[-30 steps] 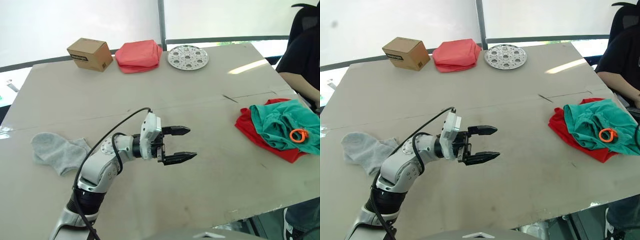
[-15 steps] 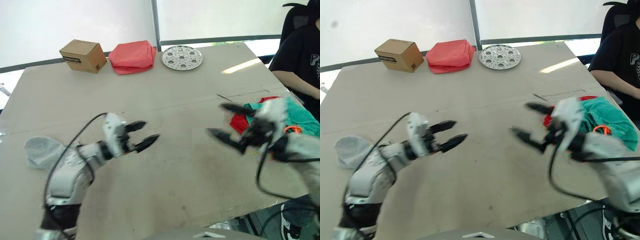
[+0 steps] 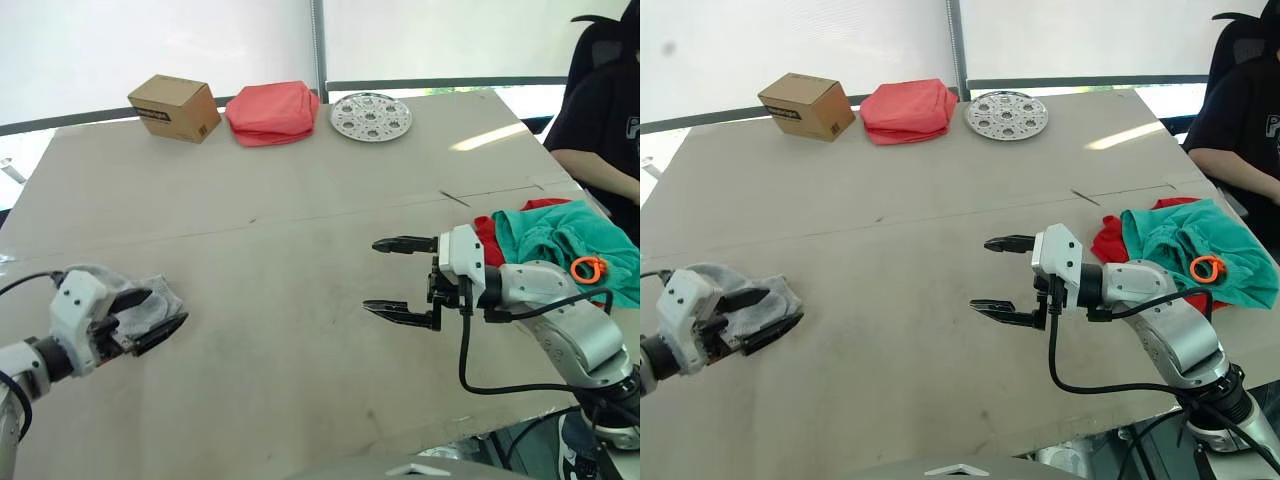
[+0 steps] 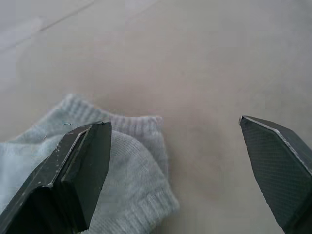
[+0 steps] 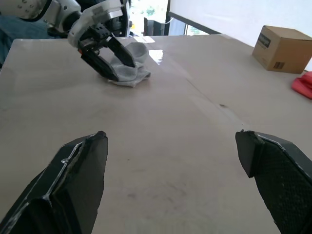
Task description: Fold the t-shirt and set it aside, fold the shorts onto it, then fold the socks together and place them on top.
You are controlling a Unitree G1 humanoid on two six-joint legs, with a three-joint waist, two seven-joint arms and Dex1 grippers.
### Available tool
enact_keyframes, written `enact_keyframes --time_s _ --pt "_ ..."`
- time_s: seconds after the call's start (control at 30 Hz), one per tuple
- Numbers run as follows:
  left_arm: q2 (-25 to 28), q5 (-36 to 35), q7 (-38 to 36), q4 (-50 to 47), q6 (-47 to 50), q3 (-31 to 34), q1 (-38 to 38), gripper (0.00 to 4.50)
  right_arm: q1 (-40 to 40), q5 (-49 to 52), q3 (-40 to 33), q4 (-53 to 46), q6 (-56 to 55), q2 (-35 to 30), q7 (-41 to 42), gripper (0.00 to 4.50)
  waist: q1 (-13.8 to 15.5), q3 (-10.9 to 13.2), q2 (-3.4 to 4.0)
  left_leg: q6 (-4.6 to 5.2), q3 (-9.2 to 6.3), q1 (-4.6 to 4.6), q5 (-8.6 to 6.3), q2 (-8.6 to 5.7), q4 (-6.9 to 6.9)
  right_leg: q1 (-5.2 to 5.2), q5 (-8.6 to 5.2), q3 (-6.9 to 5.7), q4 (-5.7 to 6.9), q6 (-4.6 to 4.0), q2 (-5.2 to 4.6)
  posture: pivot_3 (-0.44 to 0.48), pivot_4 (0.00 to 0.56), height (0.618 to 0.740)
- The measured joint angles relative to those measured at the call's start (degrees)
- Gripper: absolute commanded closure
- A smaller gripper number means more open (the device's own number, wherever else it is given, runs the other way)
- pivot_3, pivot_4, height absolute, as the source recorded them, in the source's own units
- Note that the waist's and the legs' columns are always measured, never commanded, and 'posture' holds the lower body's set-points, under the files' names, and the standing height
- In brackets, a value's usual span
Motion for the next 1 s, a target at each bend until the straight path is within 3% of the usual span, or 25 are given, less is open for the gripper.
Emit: enact_keyframes --time_s 0.2,0.27,0.43,0.6,0.7,0.83,1.0 --pt "-3.16 6.55 8.40 1.35 0.09 -5.84 -3.74 0.00 0.50 -4.03 0.15 1.86 -2.91 0.22 -0.06 0.09 0.35 -0.04 -0.02 -0.04 -0.04 0.03 0.00 -0.02 0.01 -0.01 0.10 -0.05 0.04 0.17 -0.01 0.000 0.150 0.740" --pt "-3.23 8.01 10.47 1.88 0.41 -6.51 -4.37 0.89 0.50 -4.24 0.12 1.86 -2.86 0.79 -0.55 0.00 0.22 -0.05 0.05 -0.22 -0.03 0.08 -0.08 -0.01 0.01 0.01 -0.01 -0.01 0.08 0.34 -0.02 0.000 0.150 0.740" --pt "-2.03 9.49 11.04 3.10 0.44 -7.13 -5.23 2.24 1.39 -4.55 -0.09 1.40 -2.52 0.42 -1.44 0.00 0.14 -0.16 0.28 -0.05 -0.01 0.13 0.02 0.01 0.00 0.01 -0.03 0.00 0.10 0.36 0.03 0.000 0.150 0.740" --pt "-5.15 5.19 11.34 0.22 6.34 -7.22 -8.54 4.48 2.90 -4.60 -1.63 -1.02 -0.47 -0.75 -2.72 0.00 0.41 -0.22 0.34 -0.05 -0.03 0.07 0.02 -0.07 0.03 0.02 0.03 -0.02 0.08 0.32 -0.08 0.000 0.150 0.740" --pt "-9.27 2.11 14.06 -5.09 12.85 -11.48 -13.42 4.48 3.02 -4.38 -2.87 -2.42 0.84 -1.54 -3.68 0.00 0.88 -0.23 0.29 -0.06 -0.17 0.04 0.02 -0.09 0.10 0.10 0.10 -0.14 0.07 0.22 -0.08 0.000 0.150 0.740" --pt "-17.58 0.14 23.48 -13.53 25.02 -21.64 -24.76 4.48 3.18 -4.19 -4.99 -3.57 2.64 -3.02 -4.54 0.00 1.28 -0.34 -0.07 -0.13 -0.20 0.06 0.07 -0.10 0.15 0.19 0.14 -0.14 0.09 0.20 -0.02 0.000 0.150 0.740" --pt "-29.70 1.69 35.89 -14.30 37.42 -31.88 -35.43 4.48 4.84 -4.03 -8.43 -4.48 4.28 -6.09 -5.01 0.00 0.64 -0.34 -0.07 -0.40 -0.19 0.05 0.23 -0.13 0.08 0.19 0.14 -0.10 0.09 0.18 -0.01 0.000 0.150 0.740"
